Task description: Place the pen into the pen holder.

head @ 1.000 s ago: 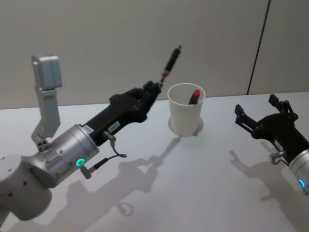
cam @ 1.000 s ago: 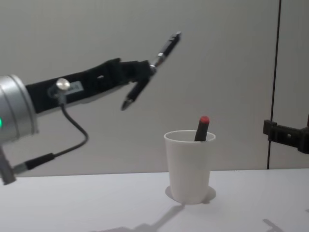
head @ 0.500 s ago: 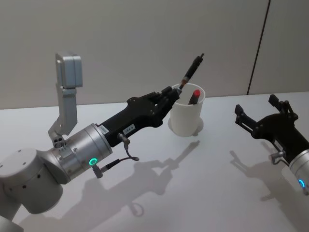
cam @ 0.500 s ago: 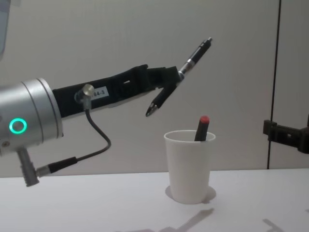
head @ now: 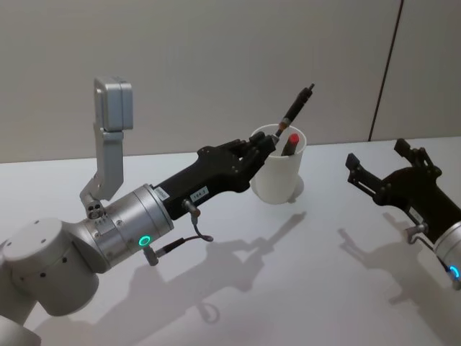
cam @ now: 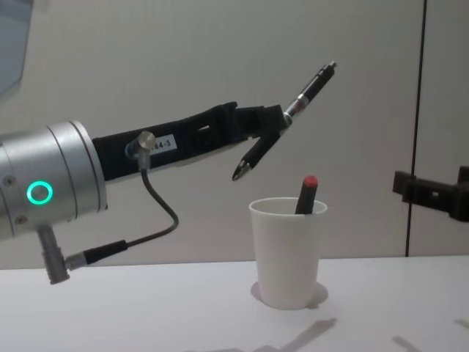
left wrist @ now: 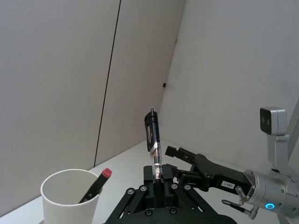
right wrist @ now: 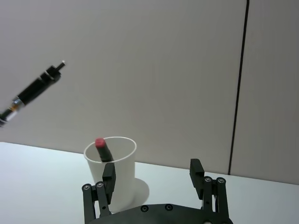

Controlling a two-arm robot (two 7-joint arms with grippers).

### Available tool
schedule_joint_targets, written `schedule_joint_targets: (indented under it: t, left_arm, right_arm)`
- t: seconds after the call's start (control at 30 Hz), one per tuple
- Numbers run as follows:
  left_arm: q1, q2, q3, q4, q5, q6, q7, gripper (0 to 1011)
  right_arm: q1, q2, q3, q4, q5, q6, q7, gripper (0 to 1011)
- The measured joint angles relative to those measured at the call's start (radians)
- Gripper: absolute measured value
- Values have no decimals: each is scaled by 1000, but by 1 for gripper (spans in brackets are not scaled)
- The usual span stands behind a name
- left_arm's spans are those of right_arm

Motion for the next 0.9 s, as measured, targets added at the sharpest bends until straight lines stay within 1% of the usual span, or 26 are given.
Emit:
schedule_joint_targets:
  t: [0.03,0.07,0.13,0.17,0.2,0.23,0.27,0.37,0.4,0.43,0.47,0.5,0.53,0.57,0.6,0.67,0.7,0.77,0.8,0.83,0.87,0.9]
  left_arm:
    - [0,0,0,0,0,0,-1,115]
    - [0,0,0,0,0,0,-1,115]
    - [-2,-1,1,1,2,1,-2,115]
    - [-2,-2,1,1,2,2,-3,115]
    - [-2,-2,1,1,2,2,-3,116]
    - [-3,-2,2,2,3,2,-4,115]
    - [-3,-2,2,2,3,3,-4,116]
    - [-3,-3,2,3,3,4,-5,116]
    - [-4,-3,2,3,4,4,-5,116]
    - [-4,-3,3,3,4,4,-6,116]
    - [-4,-3,3,3,4,4,-6,115]
    - [-4,-3,3,3,4,4,-6,115]
    - [-4,-3,3,3,4,4,-6,115]
    - [-4,-3,3,4,4,4,-6,115]
    - [-4,-3,3,4,4,5,-6,116]
    - [-5,-3,3,4,5,5,-7,115]
    - [-5,-3,3,4,5,5,-7,116]
    - [-5,-4,4,4,5,5,-7,115]
    - [-5,-4,4,4,5,5,-7,115]
    - [-5,-4,4,4,5,5,-7,116]
    - [-5,-4,4,4,5,6,-7,116]
    - [-5,-4,4,4,5,6,-7,116]
  right_arm:
    - [-1,3,4,-5,18,2,12,1001]
    - [-1,3,4,-5,18,2,12,1001]
    - [-4,9,9,-13,52,7,33,1001]
    - [-5,13,13,-18,77,11,47,1001]
    - [-6,14,14,-21,85,13,51,1001]
    - [-7,17,17,-23,99,15,58,1001]
    - [-9,20,20,-28,123,20,70,1001]
    - [-12,25,27,-37,160,27,87,1001]
    - [-13,28,31,-42,188,33,99,1001]
    - [-14,30,33,-45,201,35,104,1001]
    - [-16,33,37,-50,227,41,114,1001]
    - [-16,33,37,-50,227,41,114,1001]
    - [-17,36,41,-55,257,47,124,1001]
    - [-17,38,43,-57,270,51,129,1001]
    - [-18,40,47,-62,298,58,137,1001]
    - [-19,43,51,-66,328,66,146,1001]
    - [-19,45,54,-69,355,73,154,1001]
    - [-19,46,57,-73,382,81,161,1002]
    - [-19,48,61,-77,413,91,168,1001]
    - [-18,49,63,-78,422,94,170,1001]
    - [-18,49,64,-80,440,100,174,1001]
    - [-17,50,67,-83,468,110,179,1001]
